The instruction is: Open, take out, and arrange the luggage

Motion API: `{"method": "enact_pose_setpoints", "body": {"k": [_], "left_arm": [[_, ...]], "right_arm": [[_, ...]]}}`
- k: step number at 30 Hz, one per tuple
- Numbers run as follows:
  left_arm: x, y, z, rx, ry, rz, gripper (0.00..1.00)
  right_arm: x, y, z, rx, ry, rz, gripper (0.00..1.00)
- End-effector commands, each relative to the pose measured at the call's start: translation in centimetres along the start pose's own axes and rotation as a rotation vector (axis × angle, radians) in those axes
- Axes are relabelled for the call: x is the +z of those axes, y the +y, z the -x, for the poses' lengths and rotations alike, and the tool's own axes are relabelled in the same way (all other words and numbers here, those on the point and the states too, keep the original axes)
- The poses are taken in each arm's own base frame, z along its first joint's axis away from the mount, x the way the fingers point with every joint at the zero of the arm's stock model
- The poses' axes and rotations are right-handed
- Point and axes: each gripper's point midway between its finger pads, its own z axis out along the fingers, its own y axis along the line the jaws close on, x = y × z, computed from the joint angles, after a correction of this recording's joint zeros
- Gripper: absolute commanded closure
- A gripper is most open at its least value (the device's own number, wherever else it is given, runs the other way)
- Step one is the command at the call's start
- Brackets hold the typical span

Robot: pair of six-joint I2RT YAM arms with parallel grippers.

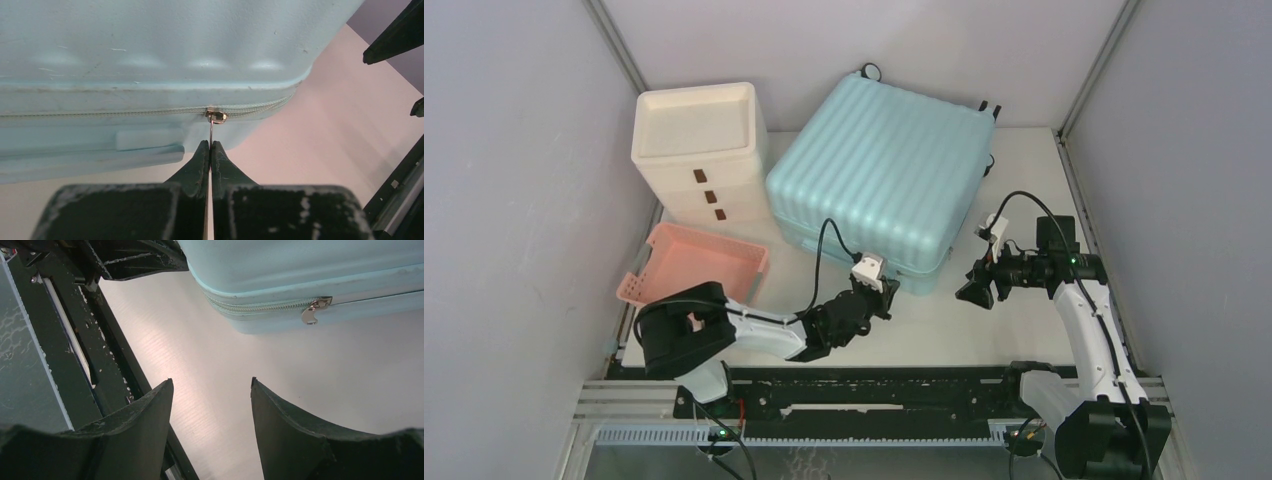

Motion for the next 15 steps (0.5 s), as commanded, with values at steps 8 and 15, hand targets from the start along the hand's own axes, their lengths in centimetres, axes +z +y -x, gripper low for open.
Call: {"method": "enact_pose_setpoints", "body": {"k": [8,15], "left_arm": [[-0.6,3.9,3.3,-0.049,-0.091,0.101,1.00],[-1.4,6.5,3.4,-0.031,-0.098,0.154,1.00]], "right_arm": [[-0.3,-0.3,1.3,-0.047,-0.015,-0.013,0.34],[-0.3,-0.3,1.2,-0.052,-0.010,-0.013,0.34]]}}
